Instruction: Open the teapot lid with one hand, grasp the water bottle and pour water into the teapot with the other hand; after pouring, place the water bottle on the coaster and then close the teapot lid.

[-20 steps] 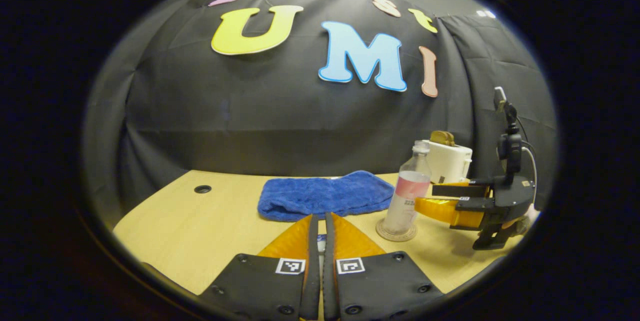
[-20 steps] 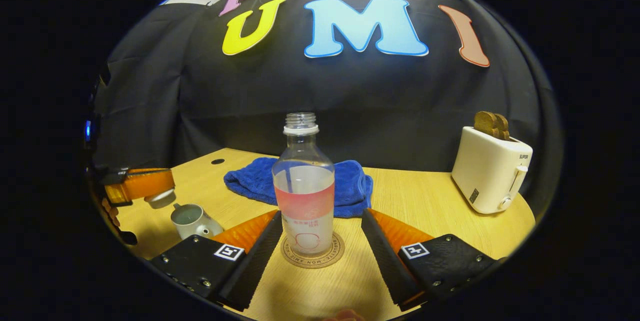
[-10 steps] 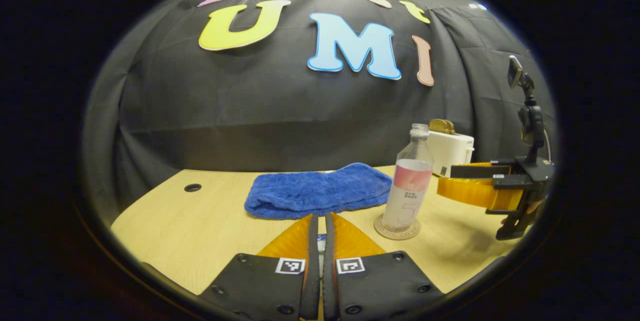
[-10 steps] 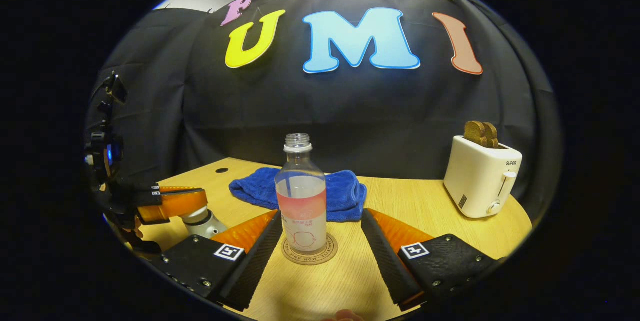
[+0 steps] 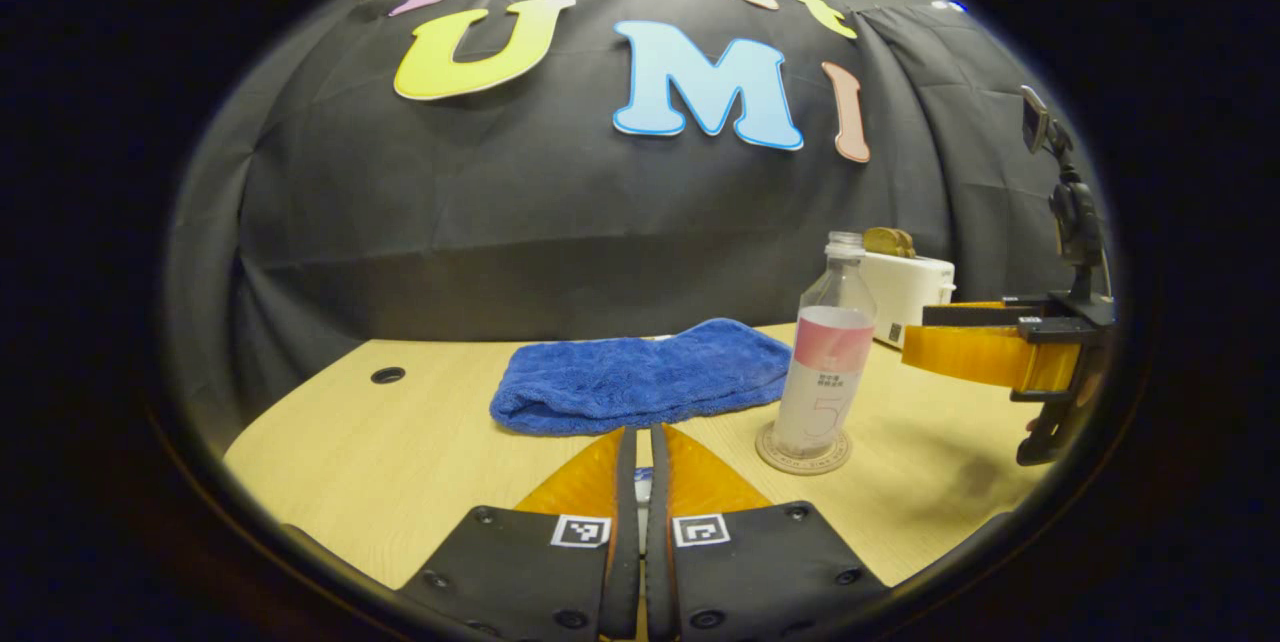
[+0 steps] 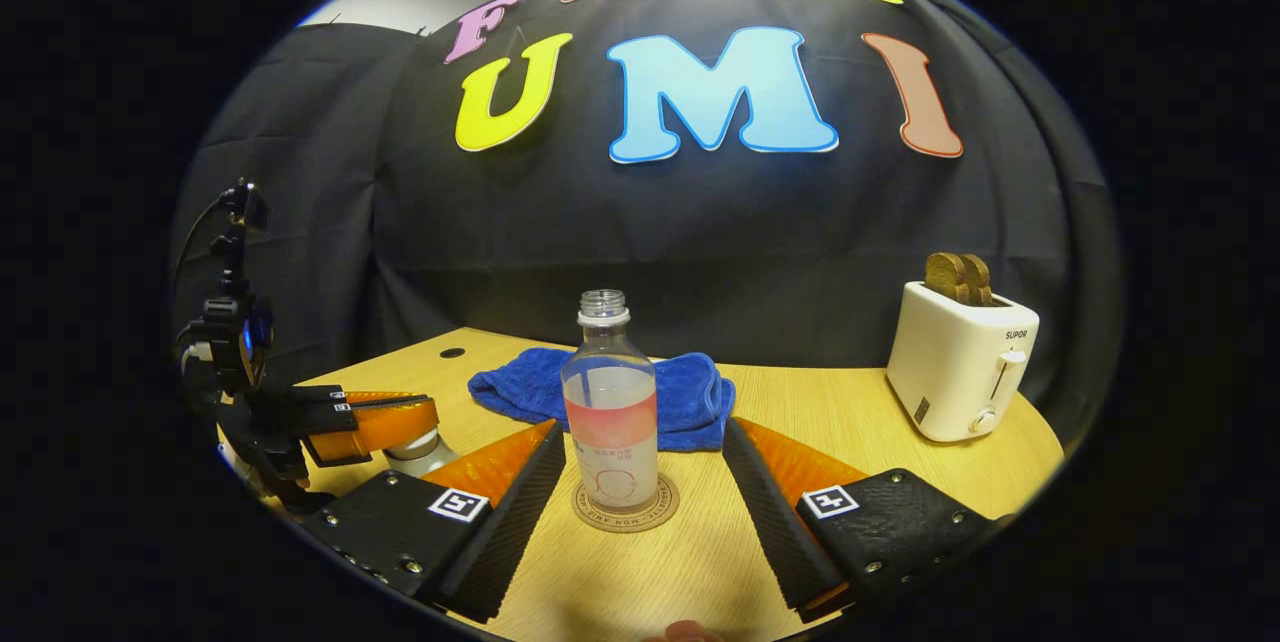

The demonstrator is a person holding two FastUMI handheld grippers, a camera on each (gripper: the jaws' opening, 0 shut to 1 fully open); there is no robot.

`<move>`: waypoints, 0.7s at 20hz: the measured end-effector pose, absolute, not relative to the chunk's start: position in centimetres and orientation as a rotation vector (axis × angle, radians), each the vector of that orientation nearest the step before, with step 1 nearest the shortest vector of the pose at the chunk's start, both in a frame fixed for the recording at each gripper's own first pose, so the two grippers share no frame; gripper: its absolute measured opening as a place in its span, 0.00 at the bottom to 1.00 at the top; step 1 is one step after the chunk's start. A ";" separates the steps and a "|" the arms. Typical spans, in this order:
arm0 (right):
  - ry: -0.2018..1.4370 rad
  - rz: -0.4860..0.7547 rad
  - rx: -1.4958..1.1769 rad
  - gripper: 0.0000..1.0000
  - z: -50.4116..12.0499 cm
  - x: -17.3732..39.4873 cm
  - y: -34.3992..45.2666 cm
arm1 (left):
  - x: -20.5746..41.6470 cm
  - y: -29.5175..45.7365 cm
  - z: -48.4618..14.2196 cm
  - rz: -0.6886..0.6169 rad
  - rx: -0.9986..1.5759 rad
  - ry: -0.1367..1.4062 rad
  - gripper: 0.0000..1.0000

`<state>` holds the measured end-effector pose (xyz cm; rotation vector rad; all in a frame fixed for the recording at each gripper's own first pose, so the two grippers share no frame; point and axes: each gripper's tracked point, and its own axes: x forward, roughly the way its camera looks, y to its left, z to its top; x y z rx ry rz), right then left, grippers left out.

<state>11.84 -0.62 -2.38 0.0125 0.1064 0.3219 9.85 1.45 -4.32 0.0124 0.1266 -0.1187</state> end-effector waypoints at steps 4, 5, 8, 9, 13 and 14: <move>0.110 0.320 0.009 0.98 -2.5 11.8 -0.7 | 9.9 1.7 -4.5 -0.110 0.019 0.124 0.21; 0.110 0.320 0.008 0.98 -2.4 11.8 -0.7 | 9.7 1.6 -4.3 -0.112 0.017 0.123 0.20; 0.105 0.319 0.007 0.98 -2.3 11.7 -0.6 | 9.6 1.6 -3.7 -0.113 0.013 0.113 0.19; 0.104 0.320 0.008 0.98 -2.2 11.7 -0.6 | 9.5 1.6 -3.6 -0.113 0.013 0.110 0.19; 0.092 0.314 0.007 0.98 -1.9 11.2 -0.3 | 8.5 1.4 -2.6 -0.114 0.000 0.094 0.19; 0.087 0.310 0.006 0.98 -1.8 10.9 -0.2 | 8.1 1.4 -2.3 -0.113 -0.005 0.088 0.19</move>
